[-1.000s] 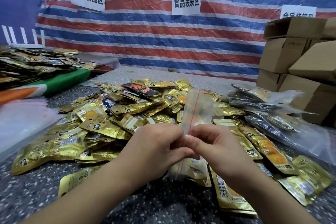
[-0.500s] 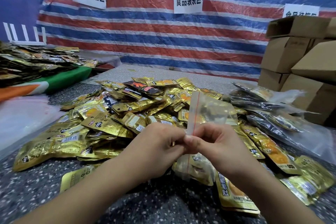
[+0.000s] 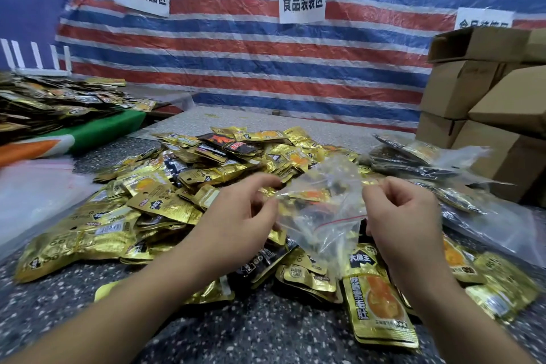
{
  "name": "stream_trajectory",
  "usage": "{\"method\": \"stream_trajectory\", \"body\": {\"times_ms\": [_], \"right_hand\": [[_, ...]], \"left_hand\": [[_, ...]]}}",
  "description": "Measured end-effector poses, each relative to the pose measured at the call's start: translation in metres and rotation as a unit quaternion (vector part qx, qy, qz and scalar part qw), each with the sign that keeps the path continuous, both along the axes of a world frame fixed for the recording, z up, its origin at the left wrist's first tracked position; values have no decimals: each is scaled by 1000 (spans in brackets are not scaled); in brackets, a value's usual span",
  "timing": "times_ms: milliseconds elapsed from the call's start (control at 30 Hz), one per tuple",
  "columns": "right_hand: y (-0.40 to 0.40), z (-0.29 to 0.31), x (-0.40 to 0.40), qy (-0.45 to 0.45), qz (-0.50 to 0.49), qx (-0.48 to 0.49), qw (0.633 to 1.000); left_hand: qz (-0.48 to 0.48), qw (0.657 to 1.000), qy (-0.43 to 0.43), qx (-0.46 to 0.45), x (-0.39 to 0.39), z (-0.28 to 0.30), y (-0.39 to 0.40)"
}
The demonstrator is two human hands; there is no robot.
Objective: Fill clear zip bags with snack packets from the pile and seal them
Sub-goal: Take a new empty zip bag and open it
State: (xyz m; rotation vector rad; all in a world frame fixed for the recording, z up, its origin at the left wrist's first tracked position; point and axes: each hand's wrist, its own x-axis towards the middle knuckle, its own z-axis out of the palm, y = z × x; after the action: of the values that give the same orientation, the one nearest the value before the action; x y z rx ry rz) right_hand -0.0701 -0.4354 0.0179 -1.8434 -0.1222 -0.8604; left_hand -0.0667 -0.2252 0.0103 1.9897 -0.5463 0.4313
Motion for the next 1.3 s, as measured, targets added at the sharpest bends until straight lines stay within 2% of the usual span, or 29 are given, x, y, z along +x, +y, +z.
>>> {"method": "stream_trajectory", "body": {"times_ms": [67, 167, 233, 333, 467, 633, 800, 900, 1067, 1133, 1200, 1267, 1300], "right_hand": [[3, 0, 0, 7, 9, 12, 1000], [6, -2, 0, 12, 16, 8, 1000], [8, -3, -1, 15, 21, 8, 1000], [10, -4, -1, 12, 35, 20, 999], [7, -7, 2, 21, 53, 40, 998], [1, -1, 4, -20, 26, 50, 998], [-12, 4, 11, -57, -62, 21, 996], [-21, 4, 16, -14, -72, -5, 997], [-20, 1, 18, 165, 26, 12, 986], [-22, -1, 20, 259, 105, 64, 958], [-25, 0, 21, 348, 209, 103, 908], [-29, 0, 21, 362, 290, 76, 883], [-31, 1, 20, 341, 301, 42, 890]], "left_hand": [[8, 997, -74, 30, -1, -4, -1], [23, 964, -222, 142, -8, 0, -2], [-13, 948, -273, 165, -12, 1, -2], [-66, 931, -289, 213, -19, -3, -7], [-64, 924, -254, 280, -22, -10, -16], [-22, 960, -220, 172, -14, -13, -14], [-65, 982, -175, 11, -11, -7, -13], [-87, 984, -115, -105, -10, -3, -7], [-53, 982, -77, -163, 1, 8, 7], [-49, 984, -74, -157, 7, 9, 13], [-49, 986, -58, -150, 12, 9, 19], [-45, 988, -34, -141, 15, 9, 25], [-42, 989, -26, -136, 17, 9, 27]]}}
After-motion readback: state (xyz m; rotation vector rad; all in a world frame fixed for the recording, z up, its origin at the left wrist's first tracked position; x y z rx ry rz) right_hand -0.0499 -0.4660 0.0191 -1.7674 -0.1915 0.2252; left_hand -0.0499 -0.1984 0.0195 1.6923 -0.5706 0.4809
